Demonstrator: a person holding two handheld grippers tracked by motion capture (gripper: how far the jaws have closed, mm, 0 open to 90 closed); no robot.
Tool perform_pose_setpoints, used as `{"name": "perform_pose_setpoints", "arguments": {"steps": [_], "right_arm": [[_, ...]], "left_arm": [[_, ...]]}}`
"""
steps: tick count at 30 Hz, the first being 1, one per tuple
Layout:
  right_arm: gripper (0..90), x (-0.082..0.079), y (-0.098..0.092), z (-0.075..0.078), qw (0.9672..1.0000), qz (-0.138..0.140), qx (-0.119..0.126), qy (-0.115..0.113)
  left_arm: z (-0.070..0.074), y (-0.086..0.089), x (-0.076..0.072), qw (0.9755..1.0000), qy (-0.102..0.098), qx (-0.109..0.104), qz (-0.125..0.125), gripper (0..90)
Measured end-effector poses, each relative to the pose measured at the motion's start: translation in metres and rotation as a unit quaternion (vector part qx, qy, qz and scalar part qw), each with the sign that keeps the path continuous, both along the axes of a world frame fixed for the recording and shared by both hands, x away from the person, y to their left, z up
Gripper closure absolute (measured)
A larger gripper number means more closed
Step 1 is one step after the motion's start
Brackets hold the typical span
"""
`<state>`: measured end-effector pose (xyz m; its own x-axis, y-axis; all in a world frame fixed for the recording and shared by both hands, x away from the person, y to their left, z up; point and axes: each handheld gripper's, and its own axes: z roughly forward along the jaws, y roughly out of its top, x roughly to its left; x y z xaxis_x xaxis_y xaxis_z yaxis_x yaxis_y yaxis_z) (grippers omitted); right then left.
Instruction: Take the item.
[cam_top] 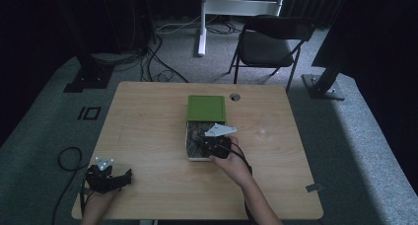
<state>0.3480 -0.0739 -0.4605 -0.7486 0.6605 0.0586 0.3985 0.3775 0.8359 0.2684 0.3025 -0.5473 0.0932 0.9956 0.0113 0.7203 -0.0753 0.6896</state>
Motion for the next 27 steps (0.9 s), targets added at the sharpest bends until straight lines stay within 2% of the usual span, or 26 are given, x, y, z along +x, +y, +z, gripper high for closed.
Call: {"name": "perform_pose_setpoints", "arguments": {"steps": [18, 27], "right_arm": [[78.0, -0.003, -0.028, 0.026, 0.9995, -0.016, 0.021, -0.017], [78.2, -0.002, -0.045, 0.036, 0.9989, -0.027, 0.023, -0.029]], "left_arm": [[0.0, 0.0, 0.0, 1.0, 0.0, 0.0, 0.0, 1.6], [0.0, 0.0, 0.0, 1.0, 0.0, 0.0, 0.0, 1.7]]}}
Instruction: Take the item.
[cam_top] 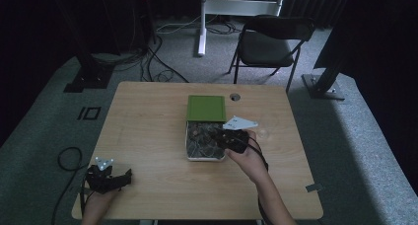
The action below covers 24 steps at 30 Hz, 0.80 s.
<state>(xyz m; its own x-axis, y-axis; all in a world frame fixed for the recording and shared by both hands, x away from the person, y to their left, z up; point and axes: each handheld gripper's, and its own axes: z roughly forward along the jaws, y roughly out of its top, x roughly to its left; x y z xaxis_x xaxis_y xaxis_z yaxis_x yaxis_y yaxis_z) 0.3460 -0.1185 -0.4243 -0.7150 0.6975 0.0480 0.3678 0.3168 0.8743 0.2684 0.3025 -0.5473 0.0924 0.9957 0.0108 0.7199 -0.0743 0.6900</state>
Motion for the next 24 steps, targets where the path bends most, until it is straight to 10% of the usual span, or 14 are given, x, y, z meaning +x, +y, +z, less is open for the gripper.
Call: {"name": "perform_pose_setpoints", "arguments": {"steps": [24], "right_arm": [[78.3, 0.005, -0.047, 0.008, 0.9988, -0.045, 0.017, -0.008]], "left_arm": [[0.0, 0.0, 0.0, 1.0, 0.0, 0.0, 0.0, 1.7]]}}
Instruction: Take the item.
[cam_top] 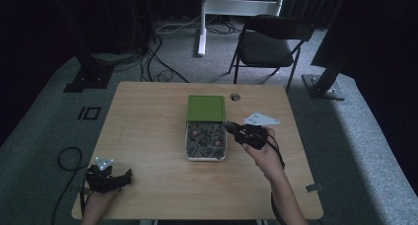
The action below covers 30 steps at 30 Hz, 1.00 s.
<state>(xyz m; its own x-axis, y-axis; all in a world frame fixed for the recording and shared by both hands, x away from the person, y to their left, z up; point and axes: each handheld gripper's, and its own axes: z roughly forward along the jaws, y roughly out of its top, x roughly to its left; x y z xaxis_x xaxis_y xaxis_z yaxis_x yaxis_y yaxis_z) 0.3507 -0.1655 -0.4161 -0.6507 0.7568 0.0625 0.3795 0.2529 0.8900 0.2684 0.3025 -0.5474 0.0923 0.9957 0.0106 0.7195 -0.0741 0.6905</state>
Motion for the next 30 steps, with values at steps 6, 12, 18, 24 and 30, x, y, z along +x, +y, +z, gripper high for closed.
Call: {"name": "perform_pose_setpoints", "arguments": {"steps": [6, 12, 18, 24, 30], "right_arm": [[78.3, 0.001, -0.016, 0.003, 0.9999, -0.016, 0.001, -0.004], [78.5, 0.003, -0.035, 0.005, 0.9992, -0.039, -0.001, -0.012], [78.6, 0.006, -0.052, 0.008, 0.9983, -0.058, 0.002, -0.013], [78.6, 0.009, -0.07, 0.013, 0.9966, -0.081, 0.007, -0.014], [78.6, 0.012, -0.086, 0.017, 0.9943, -0.104, 0.008, -0.023]], "left_arm": [[0.0, 0.0, 0.0, 1.0, 0.0, 0.0, 0.0, 1.7], [0.0, 0.0, 0.0, 1.0, 0.0, 0.0, 0.0, 1.6], [0.0, 0.0, 0.0, 1.0, 0.0, 0.0, 0.0, 1.7], [0.0, 0.0, 0.0, 1.0, 0.0, 0.0, 0.0, 1.6], [0.0, 0.0, 0.0, 1.0, 0.0, 0.0, 0.0, 1.6]]}}
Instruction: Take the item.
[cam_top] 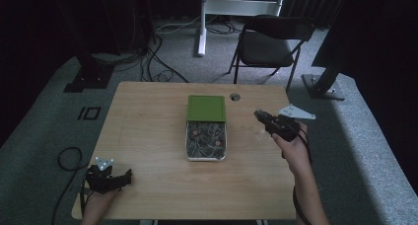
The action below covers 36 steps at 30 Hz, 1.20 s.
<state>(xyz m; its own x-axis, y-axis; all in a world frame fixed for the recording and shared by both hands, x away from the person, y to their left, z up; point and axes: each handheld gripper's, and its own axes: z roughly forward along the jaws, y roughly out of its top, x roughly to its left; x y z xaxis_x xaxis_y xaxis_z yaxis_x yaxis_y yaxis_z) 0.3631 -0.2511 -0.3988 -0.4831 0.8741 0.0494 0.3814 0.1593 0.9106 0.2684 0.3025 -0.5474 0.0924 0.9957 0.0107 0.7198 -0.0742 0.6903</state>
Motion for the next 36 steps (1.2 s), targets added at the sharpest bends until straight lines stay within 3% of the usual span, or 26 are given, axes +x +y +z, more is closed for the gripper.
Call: {"name": "perform_pose_setpoints", "arguments": {"steps": [8, 12, 25, 36], "right_arm": [[78.6, 0.007, -0.015, -0.004, 0.9992, -0.039, -0.011, -0.002], [78.6, 0.009, -0.021, -0.005, 0.998, -0.063, -0.003, -0.008], [78.6, 0.019, -0.028, -0.014, 0.996, -0.089, -0.007, 0.002], [78.6, 0.024, -0.029, -0.021, 0.9956, -0.093, -0.007, 0.012]], "left_arm": [[0.0, 0.0, 0.0, 1.0, 0.0, 0.0, 0.0, 1.6], [0.0, 0.0, 0.0, 1.0, 0.0, 0.0, 0.0, 1.7], [0.0, 0.0, 0.0, 1.0, 0.001, 0.0, 0.0, 1.7], [0.0, 0.0, 0.0, 1.0, 0.0, 0.0, 0.0, 1.7]]}}
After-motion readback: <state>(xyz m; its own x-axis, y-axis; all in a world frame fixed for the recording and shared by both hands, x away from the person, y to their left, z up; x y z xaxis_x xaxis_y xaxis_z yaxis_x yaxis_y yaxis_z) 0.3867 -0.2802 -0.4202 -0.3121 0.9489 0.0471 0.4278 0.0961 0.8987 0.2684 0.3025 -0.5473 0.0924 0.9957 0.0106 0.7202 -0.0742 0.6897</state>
